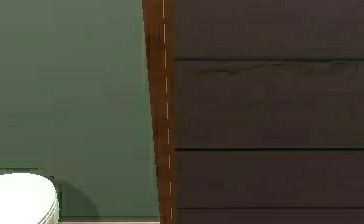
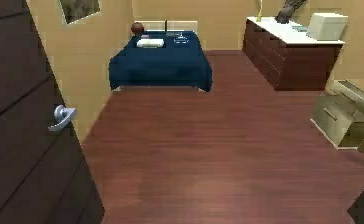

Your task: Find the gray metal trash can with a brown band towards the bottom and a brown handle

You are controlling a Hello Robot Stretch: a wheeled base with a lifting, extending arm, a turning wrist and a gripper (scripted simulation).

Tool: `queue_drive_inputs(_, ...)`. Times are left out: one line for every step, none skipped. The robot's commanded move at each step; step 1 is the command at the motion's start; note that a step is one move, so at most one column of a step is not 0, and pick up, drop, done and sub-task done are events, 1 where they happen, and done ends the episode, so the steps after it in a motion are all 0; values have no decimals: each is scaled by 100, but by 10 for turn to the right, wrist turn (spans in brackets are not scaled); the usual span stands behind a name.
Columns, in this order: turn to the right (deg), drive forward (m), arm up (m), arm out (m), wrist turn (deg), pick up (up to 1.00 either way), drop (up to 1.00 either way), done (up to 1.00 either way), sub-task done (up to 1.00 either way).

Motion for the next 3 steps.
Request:
queue_drive_inputs(-450, 0, 0, 0, 0, 0, 0, 0, 0)
queue_drive_inputs(-450, 0, 0, 0, 0, 0, 0, 0, 0)
queue_drive_inputs(-450, 0, 0, 0, 0, 0, 0, 0, 0)
